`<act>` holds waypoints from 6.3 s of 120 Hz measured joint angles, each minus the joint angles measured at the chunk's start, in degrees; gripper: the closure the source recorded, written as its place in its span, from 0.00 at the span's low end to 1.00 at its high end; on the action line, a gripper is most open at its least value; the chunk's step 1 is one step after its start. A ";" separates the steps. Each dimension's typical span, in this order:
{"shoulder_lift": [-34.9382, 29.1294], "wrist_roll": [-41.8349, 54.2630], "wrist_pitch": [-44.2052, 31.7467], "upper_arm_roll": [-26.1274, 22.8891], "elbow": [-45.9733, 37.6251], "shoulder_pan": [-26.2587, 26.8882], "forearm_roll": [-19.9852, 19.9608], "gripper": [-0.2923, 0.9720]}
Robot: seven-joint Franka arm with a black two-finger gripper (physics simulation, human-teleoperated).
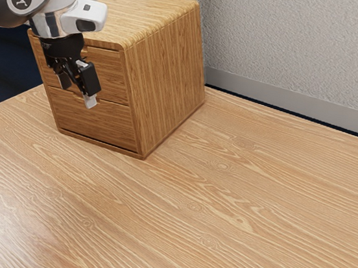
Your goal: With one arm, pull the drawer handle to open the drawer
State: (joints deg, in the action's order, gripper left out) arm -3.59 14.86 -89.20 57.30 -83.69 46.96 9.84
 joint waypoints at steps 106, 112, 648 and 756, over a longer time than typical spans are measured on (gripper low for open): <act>4.92 3.12 3.40 -6.07 5.50 -6.08 -5.60 0.23; 5.29 4.37 3.34 -8.13 5.26 -7.57 -5.08 0.23; -36.20 54.65 -29.20 23.29 -9.94 24.81 35.42 0.39; -35.68 54.06 -31.31 15.17 -16.82 12.24 30.65 0.43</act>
State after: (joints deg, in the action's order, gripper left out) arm -39.27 68.92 -120.51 72.48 -100.51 59.20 40.49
